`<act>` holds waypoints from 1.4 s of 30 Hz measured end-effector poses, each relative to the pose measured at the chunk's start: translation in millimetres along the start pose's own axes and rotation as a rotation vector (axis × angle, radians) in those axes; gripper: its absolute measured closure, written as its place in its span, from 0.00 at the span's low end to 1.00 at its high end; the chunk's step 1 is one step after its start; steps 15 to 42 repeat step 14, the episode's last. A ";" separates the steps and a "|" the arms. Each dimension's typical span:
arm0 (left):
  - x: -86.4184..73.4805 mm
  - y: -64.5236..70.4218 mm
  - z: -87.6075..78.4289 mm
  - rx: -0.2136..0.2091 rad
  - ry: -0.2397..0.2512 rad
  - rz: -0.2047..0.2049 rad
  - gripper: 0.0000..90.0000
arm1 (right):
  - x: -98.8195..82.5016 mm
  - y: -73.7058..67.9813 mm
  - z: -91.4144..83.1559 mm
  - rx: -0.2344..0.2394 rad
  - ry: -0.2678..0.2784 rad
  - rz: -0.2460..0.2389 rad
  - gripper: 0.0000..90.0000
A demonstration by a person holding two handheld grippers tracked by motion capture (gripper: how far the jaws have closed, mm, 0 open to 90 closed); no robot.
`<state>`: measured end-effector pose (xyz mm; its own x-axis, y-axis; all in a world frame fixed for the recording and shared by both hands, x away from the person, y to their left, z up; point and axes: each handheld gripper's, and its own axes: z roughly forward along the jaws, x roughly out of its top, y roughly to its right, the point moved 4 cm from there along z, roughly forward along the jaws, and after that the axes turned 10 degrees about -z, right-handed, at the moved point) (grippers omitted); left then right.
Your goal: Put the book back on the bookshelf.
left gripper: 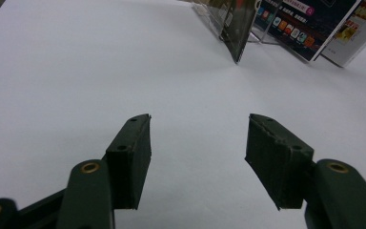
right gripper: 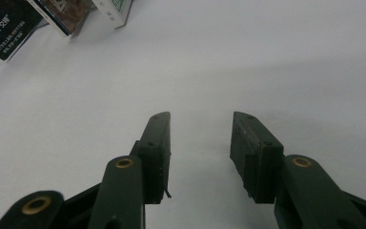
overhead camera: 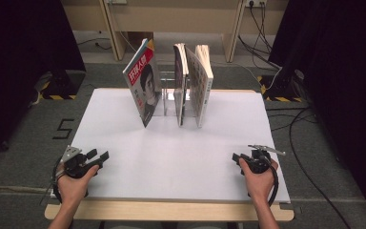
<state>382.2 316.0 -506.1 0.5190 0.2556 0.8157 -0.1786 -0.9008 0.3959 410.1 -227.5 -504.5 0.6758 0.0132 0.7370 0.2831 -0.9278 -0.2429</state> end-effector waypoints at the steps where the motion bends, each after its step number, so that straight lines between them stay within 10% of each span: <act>1: 0.0 0.0 0.0 0.000 0.000 0.000 0.45 | 0.0 0.0 0.0 0.000 0.000 0.000 0.66; 42: -5.9 4.1 2.9 -0.014 -0.016 0.016 0.46 | 1.6 -6.5 -0.4 -0.008 0.001 -0.019 0.65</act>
